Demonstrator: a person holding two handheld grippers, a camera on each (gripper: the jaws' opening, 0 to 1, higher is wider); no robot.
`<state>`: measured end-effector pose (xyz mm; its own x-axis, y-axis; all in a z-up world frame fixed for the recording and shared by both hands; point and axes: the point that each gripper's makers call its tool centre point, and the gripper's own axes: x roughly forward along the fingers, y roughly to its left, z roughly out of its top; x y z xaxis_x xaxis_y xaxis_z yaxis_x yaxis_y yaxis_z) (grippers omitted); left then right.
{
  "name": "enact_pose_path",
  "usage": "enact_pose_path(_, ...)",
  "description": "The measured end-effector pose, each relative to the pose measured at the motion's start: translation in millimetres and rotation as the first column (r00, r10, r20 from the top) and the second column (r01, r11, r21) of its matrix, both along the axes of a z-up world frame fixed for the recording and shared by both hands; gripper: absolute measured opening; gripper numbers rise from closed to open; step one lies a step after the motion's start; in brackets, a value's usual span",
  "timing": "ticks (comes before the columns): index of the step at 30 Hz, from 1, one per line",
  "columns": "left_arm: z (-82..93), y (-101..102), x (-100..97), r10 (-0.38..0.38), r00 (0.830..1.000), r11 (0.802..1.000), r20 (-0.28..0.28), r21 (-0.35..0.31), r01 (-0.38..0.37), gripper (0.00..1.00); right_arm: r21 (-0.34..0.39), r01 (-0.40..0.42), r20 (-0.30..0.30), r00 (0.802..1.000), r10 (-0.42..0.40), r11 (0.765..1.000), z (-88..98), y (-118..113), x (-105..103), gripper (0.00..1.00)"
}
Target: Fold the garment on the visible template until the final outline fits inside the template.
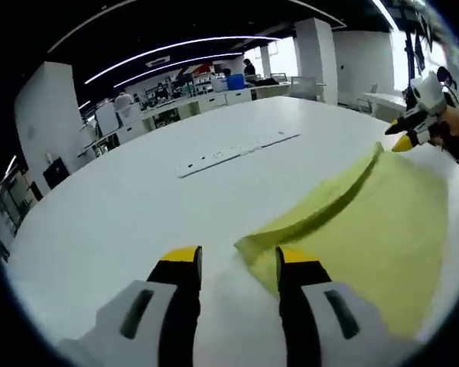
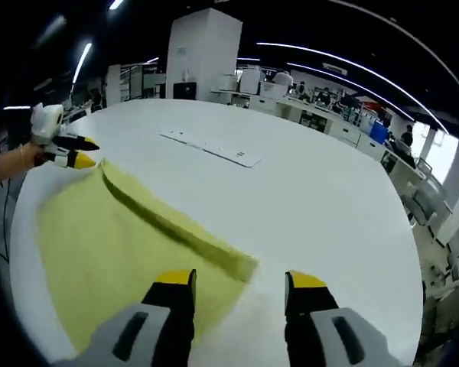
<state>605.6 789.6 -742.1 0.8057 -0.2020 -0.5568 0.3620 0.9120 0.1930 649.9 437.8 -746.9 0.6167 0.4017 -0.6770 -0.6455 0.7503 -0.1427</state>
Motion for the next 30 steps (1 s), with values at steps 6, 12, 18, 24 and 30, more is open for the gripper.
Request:
enact_pose_path(6,-10.2,-4,6.9,-0.003,1.000,1.000,-0.013,-0.012,0.003,0.38,0.076,0.094,-0.017,0.996,-0.092,0.993,-6.2,0,14,0.43)
enact_pose_path(12,-8.7,3,20.4,0.086,0.996,0.996,0.002,-0.033,-0.086,0.36,0.147,0.178,-0.044,0.984,-0.173,0.973,-4.7,-1,20,0.40)
enact_pose_path(18,-0.4,1,8.8,0.089,0.996,0.988,-0.002,-0.130,-0.088,0.47,0.185,0.172,-0.103,0.983,-0.155,0.968,-4.6,3,8,0.53)
enact_pose_path(24,11.5,-3,-11.8,0.078,0.997,0.968,-0.002,-0.237,-0.076,0.62,0.249,0.153,-0.151,0.981,-0.118,0.956,5.3,10,-13,0.67)
enact_pose_path(30,13.8,-10,-39.8,0.021,0.999,0.969,-0.033,-0.246,-0.028,0.74,0.268,0.114,-0.157,0.985,-0.073,0.957,17.1,12,-39,0.78)
